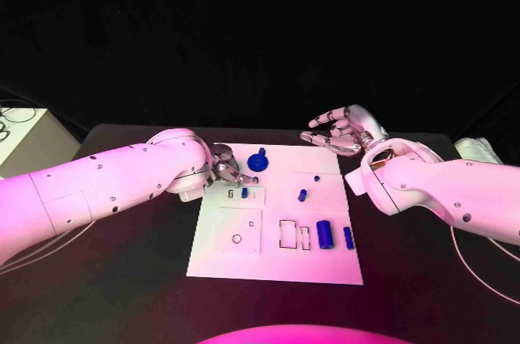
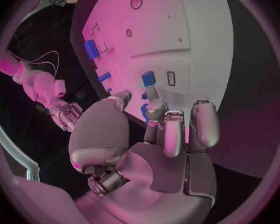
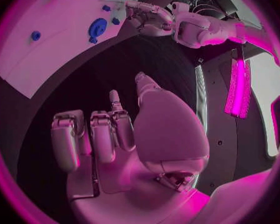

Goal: Assemble the parts on the task board

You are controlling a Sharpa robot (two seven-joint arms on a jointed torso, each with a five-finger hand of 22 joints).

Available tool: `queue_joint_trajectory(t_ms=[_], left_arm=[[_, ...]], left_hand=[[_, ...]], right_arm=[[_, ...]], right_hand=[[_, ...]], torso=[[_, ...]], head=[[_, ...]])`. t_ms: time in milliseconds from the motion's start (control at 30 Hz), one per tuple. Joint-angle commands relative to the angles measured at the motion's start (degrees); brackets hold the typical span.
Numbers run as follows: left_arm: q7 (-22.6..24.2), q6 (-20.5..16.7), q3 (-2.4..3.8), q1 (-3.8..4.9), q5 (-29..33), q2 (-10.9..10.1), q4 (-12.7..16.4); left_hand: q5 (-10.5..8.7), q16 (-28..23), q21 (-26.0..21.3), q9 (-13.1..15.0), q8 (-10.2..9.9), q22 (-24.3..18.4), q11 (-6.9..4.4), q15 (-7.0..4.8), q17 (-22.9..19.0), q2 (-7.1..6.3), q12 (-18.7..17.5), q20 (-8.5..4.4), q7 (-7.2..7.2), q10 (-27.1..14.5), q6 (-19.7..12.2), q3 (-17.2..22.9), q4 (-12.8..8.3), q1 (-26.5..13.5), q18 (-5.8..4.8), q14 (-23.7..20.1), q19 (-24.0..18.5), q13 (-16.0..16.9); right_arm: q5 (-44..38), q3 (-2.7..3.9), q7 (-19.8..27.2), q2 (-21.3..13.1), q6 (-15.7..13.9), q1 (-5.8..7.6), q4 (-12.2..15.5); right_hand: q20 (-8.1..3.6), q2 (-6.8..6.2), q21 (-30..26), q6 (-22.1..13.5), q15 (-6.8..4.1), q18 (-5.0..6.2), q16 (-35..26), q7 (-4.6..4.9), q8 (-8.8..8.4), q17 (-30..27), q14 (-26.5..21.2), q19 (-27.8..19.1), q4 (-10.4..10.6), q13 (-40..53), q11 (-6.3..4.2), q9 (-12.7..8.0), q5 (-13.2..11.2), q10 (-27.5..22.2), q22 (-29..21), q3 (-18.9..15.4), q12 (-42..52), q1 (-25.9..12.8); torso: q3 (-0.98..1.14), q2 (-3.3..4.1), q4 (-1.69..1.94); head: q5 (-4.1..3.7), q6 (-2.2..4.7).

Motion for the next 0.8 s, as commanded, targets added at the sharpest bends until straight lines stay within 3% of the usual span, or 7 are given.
queue_joint_trajectory(t_ms=[33, 167, 333, 367, 400, 567, 800], left_arm=[[0.67, -1.99, 0.78, 0.05, 1.64, -0.3, 0.58], [0.69, -1.58, 1.88, 0.16, 1.61, -0.87, 0.37], [1.01, -0.33, 3.1, 0.81, 2.09, -1.28, -1.8], [1.13, -0.11, 3.29, 1.07, 2.29, -1.19, -2.62], [1.25, 0.04, 3.41, 1.29, 2.46, -1.06, -3.32], [1.76, 1.07, 3.78, 2.44, 3.41, 0.44, -7.81], [1.83, 3.71, 3.89, 3.5, 3.11, 3.32, -13.36]], left_hand=[[-2.86, 0.21, -0.55, 0.36, 0.2, -0.47, 0.14, 0.62, 15.01, 1.1, -0.15, 0.0, 0.09, -0.82, -0.76, -2.76, 0.02, 0.13, 0.31, 6.04, -0.74, -0.31], [-3.65, -0.36, -1.31, 0.54, 0.06, -2.0, 0.39, 0.84, 13.99, 2.22, -0.82, 0.19, 0.36, -1.97, -1.47, -4.71, -0.03, 0.92, 0.65, 5.61, -1.92, -1.55], [-2.04, -2.32, -3.65, -0.19, -1.65, -6.35, 1.48, 1.8, 10.6, 3.84, -3.53, 1.05, 1.54, -6.16, -4.04, -3.65, -0.09, 7.26, 1.57, 3.96, -5.39, -5.75], [-1.93, -3.2, -4.58, -1.08, -3.02, -7.99, 1.98, 2.19, 9.11, 4.13, -5.59, 1.35, 2.12, -8.7, -5.38, -2.13, -0.09, 9.35, 1.92, 3.15, -6.7, -8.69], [-1.95, -3.45, -4.82, -1.81, -4.0, -8.32, 2.41, 2.53, 8.68, 4.01, -6.99, 1.61, 2.61, -10.35, -6.08, -1.43, -0.14, 9.84, 1.96, 2.9, -7.0, -10.74], [-1.94, -3.71, -5.56, -5.31, -7.67, -9.29, 3.77, 3.81, 7.96, 3.13, -7.9, 2.8, 4.2, -12.15, -7.18, 1.08, -0.06, 10.02, 2.2, 2.42, -7.82, -12.83], [-2.04, -3.47, -5.38, -6.02, -8.1, -8.87, 3.94, 4.0, 8.27, 2.94, -7.54, 3.01, 4.33, -11.94, -6.81, 1.39, -0.02, 9.54, 2.13, 2.59, -7.5, -12.6]], right_arm=[[-0.42, 0.01, 0.64, 0.03, 0.39, -0.07, -0.07], [-0.4, 0.01, 0.64, -0.01, 0.44, -0.08, -0.11], [-0.38, 0.01, 0.59, -0.15, 0.54, -0.08, -0.23], [-0.38, 0.01, 0.58, -0.17, 0.56, -0.08, -0.27], [-0.37, 0.01, 0.57, -0.18, 0.58, -0.08, -0.31], [-0.35, 0.01, 0.55, -0.11, 0.7, -0.08, -0.56], [-0.33, 0.01, 0.58, 0.16, 0.84, -0.08, -0.67]], right_hand=[[0.03, 0.47, -0.36, -0.11, -0.06, -0.36, -0.29, -0.4, 0.18, 12.86, 5.34, 5.01, 0.02, 10.36, 0.09, 0.06, 0.07, 0.79, 13.83, -0.26, -0.34, -0.09], [0.03, 0.47, -0.36, -0.11, -0.06, -0.36, -0.29, -0.4, 0.18, 12.86, 5.34, 5.01, 0.02, 10.36, 0.09, 0.06, 0.07, 0.79, 13.83, -0.26, -0.34, -0.09], [0.03, 0.47, -0.36, -0.11, -0.06, -0.36, -0.29, -0.4, 0.18, 12.86, 5.34, 5.01, 0.02, 10.36, 0.09, 0.06, 0.07, 0.79, 13.83, -0.26, -0.34, -0.09], [0.03, 0.47, -0.36, -0.11, -0.06, -0.36, -0.29, -0.4, 0.18, 12.86, 5.34, 5.01, 0.02, 10.36, 0.09, 0.06, 0.07, 0.79, 13.83, -0.26, -0.34, -0.09], [0.03, 0.47, -0.36, -0.11, -0.06, -0.36, -0.29, -0.4, 0.18, 12.86, 5.34, 5.01, 0.02, 10.36, 0.09, 0.06, 0.07, 0.79, 13.83, -0.26, -0.34, -0.09], [0.03, 0.53, -0.38, -0.15, -0.06, -0.35, -0.3, -0.4, 0.19, 12.85, 5.34, 5.0, 0.01, 10.33, 0.08, 0.06, 0.08, 0.77, 13.81, -0.4, -0.37, -0.25], [0.03, 0.53, -0.38, -0.15, -0.06, -0.35, -0.3, -0.4, 0.19, 12.85, 5.34, 5.0, 0.01, 10.33, 0.08, 0.06, 0.08, 0.77, 13.81, -0.4, -0.37, -0.25]], torso=[[0.06, 0.0, -0.04], [0.06, 0.04, -0.05], [0.1, 0.01, 0.02], [0.12, 0.05, 0.03], [0.12, 0.09, 0.01], [0.14, 0.33, -0.15], [0.21, 0.83, -0.13]], head=[[0.08, 0.18], [0.07, 0.35], [-0.01, 0.55], [-0.03, 0.64], [0.01, 0.7], [0.24, 0.97], [0.26, 1.28]])
